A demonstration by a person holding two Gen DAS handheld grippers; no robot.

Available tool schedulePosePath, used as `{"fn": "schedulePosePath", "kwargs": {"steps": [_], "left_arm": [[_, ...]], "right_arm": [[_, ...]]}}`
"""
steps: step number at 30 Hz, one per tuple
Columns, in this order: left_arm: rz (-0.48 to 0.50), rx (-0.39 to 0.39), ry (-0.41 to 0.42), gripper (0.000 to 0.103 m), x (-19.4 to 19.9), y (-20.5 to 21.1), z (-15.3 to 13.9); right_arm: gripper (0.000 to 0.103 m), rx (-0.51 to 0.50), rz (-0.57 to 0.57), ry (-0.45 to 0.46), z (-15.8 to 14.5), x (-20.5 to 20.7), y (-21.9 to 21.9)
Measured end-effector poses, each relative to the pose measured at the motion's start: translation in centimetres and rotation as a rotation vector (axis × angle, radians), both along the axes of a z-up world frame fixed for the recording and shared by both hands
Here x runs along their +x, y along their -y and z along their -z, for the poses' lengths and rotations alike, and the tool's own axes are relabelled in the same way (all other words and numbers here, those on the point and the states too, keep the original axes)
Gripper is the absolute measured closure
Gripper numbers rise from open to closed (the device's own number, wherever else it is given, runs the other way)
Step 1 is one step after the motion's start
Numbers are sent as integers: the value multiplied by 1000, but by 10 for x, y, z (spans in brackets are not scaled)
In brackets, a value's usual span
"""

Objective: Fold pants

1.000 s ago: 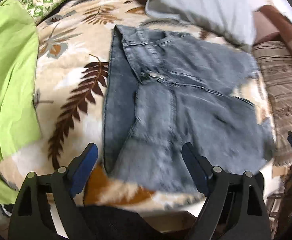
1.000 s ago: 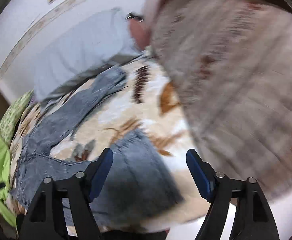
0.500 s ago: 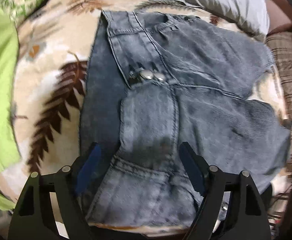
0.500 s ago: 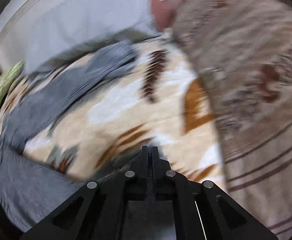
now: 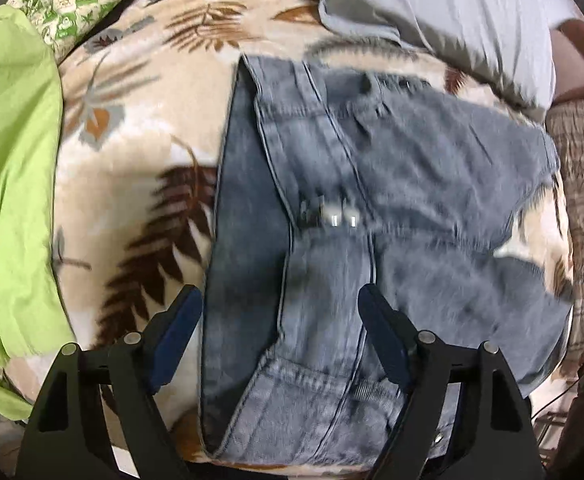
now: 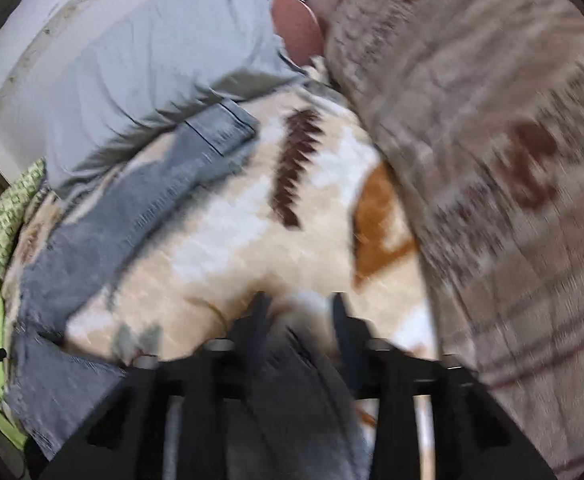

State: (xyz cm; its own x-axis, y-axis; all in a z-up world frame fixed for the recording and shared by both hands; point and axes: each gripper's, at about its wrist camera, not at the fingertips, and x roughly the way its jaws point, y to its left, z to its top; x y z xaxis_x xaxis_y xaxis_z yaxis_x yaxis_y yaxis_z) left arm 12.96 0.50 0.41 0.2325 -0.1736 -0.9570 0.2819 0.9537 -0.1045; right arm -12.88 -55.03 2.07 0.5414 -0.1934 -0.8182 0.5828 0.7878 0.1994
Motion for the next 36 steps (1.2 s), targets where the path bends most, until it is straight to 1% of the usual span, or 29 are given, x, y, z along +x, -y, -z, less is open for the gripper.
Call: {"fn": "schedulePosePath", "kwargs": {"steps": [1,4,5,6,7,8,12,13,14,15,16,17,18,19,20,21,22,23,24,25,26,27,28,29,31,32,33,35,36], "left_arm": [[-3,6,-6,22,6,-3,2],[-28,10,-33,22,37,14,8],[-43,0,-39,22,47,19,10],[-61,-18,-48,22,59,24,14],[-80,-43,-61,22,70,27,19],[-101,-67,-81,22,80,26,23],[-167,-124,-163,22,109,27,49],[-173,-127,-169,22,113,28,53],[-174,-120,-159,22,118,33,56],[-166,-109,-141,22,123,39,55],[-160,-107,-134,22,125,43,53],[-155,-114,-136,24,129,48,50],[-151,-134,-141,24,132,53,45],[-142,-139,-134,24,132,57,39],[-125,-140,-115,24,132,61,33],[-112,-144,-102,24,131,64,29],[-102,-148,-98,24,130,66,28],[-95,-145,-102,24,130,68,30],[-87,-135,-104,24,129,69,33],[-80,-110,-110,24,127,71,38],[-76,-83,-121,24,125,72,44],[-76,-71,-131,24,124,73,49],[-81,-61,-146,24,122,71,55],[-88,-58,-159,24,120,69,58],[-98,-65,-160,24,117,62,56],[-102,-76,-157,24,116,59,51],[-105,-83,-150,24,117,55,45],[-123,-88,-97,24,122,46,28],[-136,-88,-76,24,127,43,21]], "right_arm": [[57,20,-3,19,0,12,2],[55,101,-4,83,-1,60,15],[54,120,1,96,-1,76,22],[51,142,14,109,3,97,34],[46,164,28,120,6,115,45],[45,180,46,122,9,130,55],[44,251,134,140,38,176,96],[44,254,149,134,47,187,102],[46,254,148,130,56,198,107],[72,246,131,115,61,209,107],[94,235,97,88,59,221,106],[94,210,63,86,47,231,103],[94,174,2,197,13,234,97],[95,137,-37,312,-19,226,90],[95,78,-60,389,-47,213,83],[95,42,-57,395,-55,205,80],[94,26,-38,351,-52,193,82],[94,43,-24,299,-41,187,85],[94,63,-1,187,-17,177,91],[94,74,16,105,4,167,93],[94,89,31,58,20,155,94],[94,130,55,4,43,140,96],[91,167,70,-21,58,131,97],[90,214,90,-42,75,117,98],[82,249,106,-41,82,105,98],[81,249,119,-21,78,100,99],[79,238,121,7,68,96,99],[73,182,104,44,46,97,102],[62,163,91,56,38,100,102]]}}
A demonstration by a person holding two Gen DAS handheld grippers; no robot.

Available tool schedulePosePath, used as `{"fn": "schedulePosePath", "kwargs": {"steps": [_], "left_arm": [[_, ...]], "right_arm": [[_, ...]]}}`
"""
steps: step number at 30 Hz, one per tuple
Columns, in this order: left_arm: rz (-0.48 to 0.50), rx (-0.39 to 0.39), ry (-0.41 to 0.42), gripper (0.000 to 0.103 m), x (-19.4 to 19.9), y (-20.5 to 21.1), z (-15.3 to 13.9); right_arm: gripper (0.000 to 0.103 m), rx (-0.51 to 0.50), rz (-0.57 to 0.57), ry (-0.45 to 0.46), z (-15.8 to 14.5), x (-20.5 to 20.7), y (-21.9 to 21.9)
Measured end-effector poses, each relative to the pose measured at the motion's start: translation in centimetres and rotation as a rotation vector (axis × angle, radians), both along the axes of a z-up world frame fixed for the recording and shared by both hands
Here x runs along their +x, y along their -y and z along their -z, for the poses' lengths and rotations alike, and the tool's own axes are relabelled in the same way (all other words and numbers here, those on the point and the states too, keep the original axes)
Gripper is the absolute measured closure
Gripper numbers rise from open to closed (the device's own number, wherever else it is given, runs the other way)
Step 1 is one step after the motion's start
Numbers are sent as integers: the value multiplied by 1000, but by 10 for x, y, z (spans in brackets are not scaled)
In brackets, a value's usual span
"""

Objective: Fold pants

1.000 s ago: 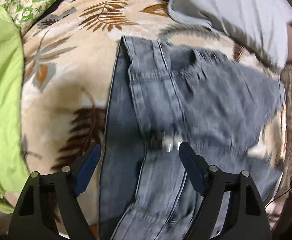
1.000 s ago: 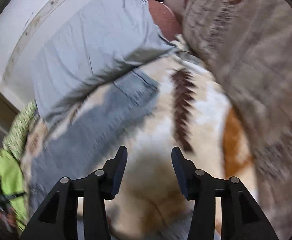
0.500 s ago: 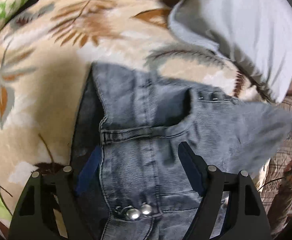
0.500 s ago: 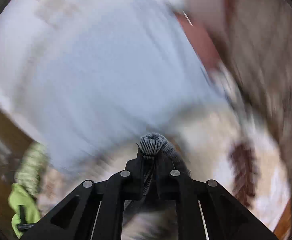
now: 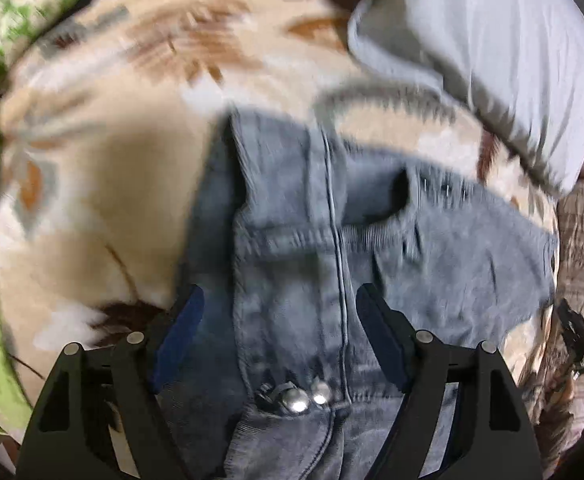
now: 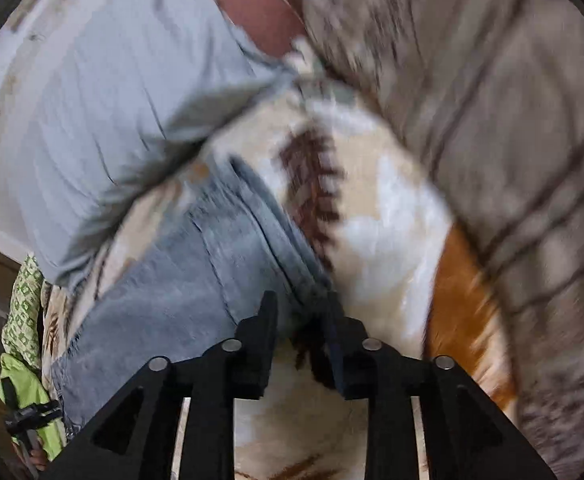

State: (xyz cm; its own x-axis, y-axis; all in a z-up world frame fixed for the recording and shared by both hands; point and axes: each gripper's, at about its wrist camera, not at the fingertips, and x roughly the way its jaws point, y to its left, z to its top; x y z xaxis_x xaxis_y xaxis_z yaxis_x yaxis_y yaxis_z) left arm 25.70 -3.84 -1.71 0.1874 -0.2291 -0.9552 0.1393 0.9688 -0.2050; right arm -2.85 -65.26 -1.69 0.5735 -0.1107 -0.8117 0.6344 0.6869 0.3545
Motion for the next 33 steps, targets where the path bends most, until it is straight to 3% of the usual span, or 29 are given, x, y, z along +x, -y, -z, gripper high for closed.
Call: {"fn": "schedulePosePath", "kwargs": {"steps": [1,3,7,12,13,14,15,18,21,24,26,27,28,30,33], "left_arm": [[-10,-3,9,24,4,-1,-3],[-24,-22,3,24,19,2,-4],[-15,-11,-68,24,32,13,18],[-8,-28,-87,24,34,15,31],[-4,-18,-84,24,35,17,31],[1,-10,-77,24,36,18,30],[6,-6,-67,24,37,20,28],[18,14,-16,24,41,28,27],[25,91,-2,23,45,39,42],[67,150,32,22,39,52,37],[67,109,29,22,32,44,27],[70,76,28,22,26,36,20],[85,39,27,22,16,27,13],[131,-9,28,21,-6,11,3],[205,-38,1,21,-45,-9,0]], "right_arm": [[48,-12,-9,7,-6,4,3],[35,-16,-38,1,-13,26,10],[35,-11,-74,-25,-1,71,19],[36,-49,-115,-69,24,119,22],[57,-65,-148,-92,28,128,19],[85,-101,-198,-132,31,138,13],[95,-171,-239,-179,29,150,4],[95,-266,-220,-147,14,162,3],[90,-230,-176,-285,39,175,16],[81,-217,-155,-192,11,161,6],[81,-175,-176,-114,-16,131,-5],[78,-164,-192,-85,-29,109,-15],[67,-157,-201,-75,-39,84,-25],[48,-132,-212,-94,-48,31,-43],[46,-125,-219,-174,-39,-43,-67]]}}
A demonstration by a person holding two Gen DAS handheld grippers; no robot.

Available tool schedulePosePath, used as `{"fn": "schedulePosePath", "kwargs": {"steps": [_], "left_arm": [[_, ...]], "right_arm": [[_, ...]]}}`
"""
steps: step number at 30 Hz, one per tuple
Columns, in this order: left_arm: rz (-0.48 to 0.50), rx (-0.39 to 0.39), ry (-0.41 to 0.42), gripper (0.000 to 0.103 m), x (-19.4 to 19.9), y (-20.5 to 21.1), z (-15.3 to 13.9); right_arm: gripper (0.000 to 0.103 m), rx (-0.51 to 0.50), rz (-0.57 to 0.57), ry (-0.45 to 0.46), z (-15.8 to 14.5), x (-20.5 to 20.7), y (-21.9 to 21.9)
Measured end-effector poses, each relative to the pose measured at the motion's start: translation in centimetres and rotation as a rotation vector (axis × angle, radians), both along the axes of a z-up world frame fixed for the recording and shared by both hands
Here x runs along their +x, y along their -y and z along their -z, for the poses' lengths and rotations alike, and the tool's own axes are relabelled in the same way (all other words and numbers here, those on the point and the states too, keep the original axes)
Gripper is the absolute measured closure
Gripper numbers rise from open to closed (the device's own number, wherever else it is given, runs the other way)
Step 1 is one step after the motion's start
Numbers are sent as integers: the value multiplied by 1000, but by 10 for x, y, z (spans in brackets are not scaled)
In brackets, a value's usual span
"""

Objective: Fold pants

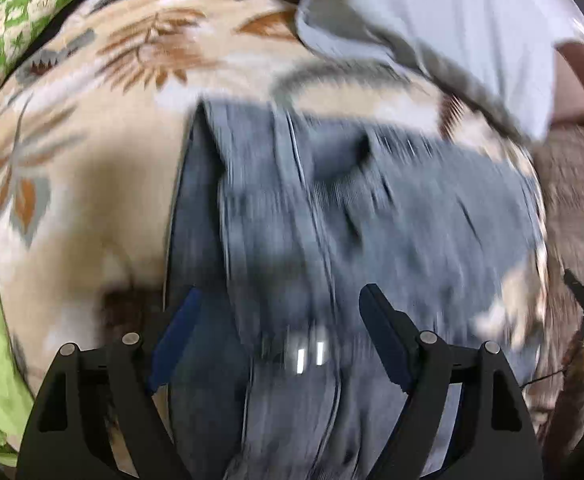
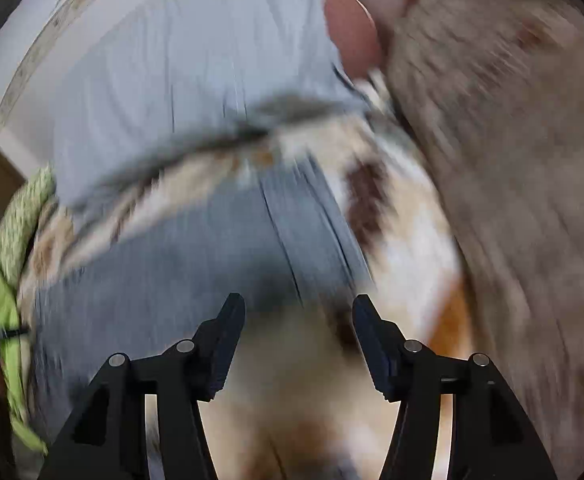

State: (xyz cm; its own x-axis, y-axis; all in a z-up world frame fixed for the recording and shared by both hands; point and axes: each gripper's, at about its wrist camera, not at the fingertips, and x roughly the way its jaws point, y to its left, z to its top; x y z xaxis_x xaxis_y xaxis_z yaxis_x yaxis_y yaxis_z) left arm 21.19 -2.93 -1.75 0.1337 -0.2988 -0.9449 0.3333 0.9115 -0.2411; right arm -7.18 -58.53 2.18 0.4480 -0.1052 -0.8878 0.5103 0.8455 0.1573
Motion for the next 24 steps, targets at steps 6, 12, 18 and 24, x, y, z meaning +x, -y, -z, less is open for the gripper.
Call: {"fn": "schedulePosePath", "kwargs": {"steps": [6,12,18,24], "left_arm": [[57,6,-51,21,-62,-16,13],[13,99,-42,21,-94,-8,29],[-39,177,-17,20,-93,-4,37],[-27,181,-4,19,-99,2,30]], "right_arm": [[46,152,100,1,40,-73,-15],[90,38,52,22,33,-69,-47],[90,-45,138,-22,41,-70,-23],[77,35,201,85,30,-105,-30]]}}
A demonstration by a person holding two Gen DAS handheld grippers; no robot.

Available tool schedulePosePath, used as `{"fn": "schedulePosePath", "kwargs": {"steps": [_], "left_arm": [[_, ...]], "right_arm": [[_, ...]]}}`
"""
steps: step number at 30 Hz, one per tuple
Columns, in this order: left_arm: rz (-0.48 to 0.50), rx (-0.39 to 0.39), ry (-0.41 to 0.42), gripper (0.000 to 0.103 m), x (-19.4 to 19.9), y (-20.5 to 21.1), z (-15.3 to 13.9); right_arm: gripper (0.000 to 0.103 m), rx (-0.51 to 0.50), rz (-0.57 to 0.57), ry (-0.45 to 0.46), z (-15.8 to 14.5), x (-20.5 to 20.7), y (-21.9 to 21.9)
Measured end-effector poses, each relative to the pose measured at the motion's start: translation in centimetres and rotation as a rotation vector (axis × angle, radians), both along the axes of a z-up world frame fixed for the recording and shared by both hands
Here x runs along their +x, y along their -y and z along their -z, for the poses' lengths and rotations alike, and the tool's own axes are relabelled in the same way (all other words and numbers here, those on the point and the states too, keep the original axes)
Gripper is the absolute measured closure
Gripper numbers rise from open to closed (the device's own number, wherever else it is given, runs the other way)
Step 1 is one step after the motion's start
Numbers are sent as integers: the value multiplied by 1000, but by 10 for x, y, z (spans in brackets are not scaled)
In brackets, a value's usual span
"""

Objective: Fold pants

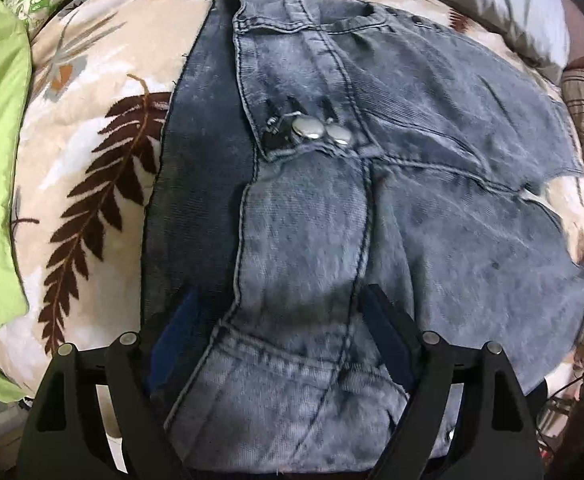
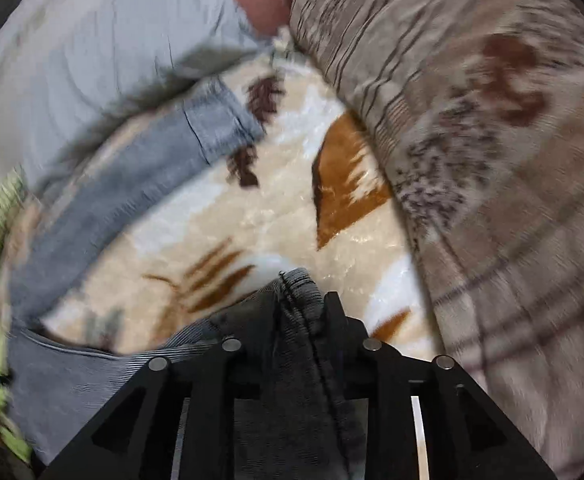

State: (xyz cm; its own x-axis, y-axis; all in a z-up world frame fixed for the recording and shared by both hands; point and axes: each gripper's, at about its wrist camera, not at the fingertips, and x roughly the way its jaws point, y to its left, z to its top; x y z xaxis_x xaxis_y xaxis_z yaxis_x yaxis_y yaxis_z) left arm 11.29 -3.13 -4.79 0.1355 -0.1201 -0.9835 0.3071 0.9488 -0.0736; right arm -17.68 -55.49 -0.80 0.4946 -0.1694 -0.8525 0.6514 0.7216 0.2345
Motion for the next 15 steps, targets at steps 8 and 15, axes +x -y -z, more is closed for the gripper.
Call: {"fn": "schedulePosePath", "kwargs": {"steps": [8,15], "left_arm": [[50,-149,31,19,-38,-9,-20],[97,-40,43,19,-45,19,-3]], "right_arm": [[56,46,57,-28,13,-72,-35],[88,-97,10,-84,-2,-72,-59]]}}
